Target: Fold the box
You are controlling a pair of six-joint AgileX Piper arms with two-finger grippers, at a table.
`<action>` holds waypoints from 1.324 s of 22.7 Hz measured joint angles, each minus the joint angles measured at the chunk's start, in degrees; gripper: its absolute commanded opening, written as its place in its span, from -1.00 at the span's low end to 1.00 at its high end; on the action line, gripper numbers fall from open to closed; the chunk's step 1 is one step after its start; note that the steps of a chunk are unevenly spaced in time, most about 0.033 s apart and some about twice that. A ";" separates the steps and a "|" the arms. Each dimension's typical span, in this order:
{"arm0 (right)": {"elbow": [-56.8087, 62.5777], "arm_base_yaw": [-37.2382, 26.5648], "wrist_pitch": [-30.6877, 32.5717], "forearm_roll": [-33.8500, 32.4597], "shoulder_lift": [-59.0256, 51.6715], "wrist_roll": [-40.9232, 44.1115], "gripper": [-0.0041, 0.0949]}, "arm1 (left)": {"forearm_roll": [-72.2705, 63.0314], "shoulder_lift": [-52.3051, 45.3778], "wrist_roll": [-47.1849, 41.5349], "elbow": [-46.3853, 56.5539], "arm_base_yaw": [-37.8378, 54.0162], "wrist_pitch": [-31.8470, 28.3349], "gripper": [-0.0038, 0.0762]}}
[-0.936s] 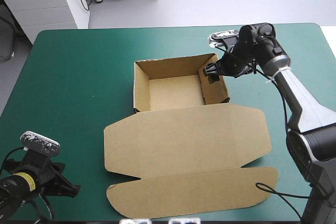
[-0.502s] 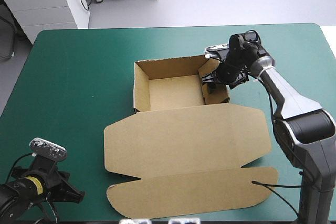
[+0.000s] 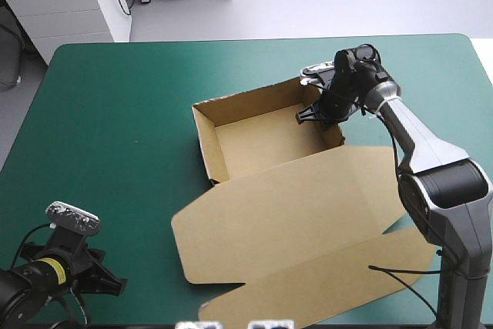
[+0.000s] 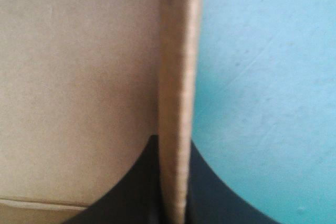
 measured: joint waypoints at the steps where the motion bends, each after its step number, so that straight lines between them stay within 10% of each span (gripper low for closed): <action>1: -0.73 -0.05 0.10 -1.20 0.00 -0.34 -0.96 | 0.00 0.00 -0.05 0.00 0.00 0.00 -0.92; 23: -10.81 -38.52 1.26 -8.29 0.00 -1.61 -0.95 | 0.00 0.00 -0.19 0.00 0.00 -0.21 -0.92; 30: -10.81 -40.60 1.21 -7.57 0.00 -1.75 0.16 | 0.11 0.00 -0.19 0.00 0.00 -0.22 -0.92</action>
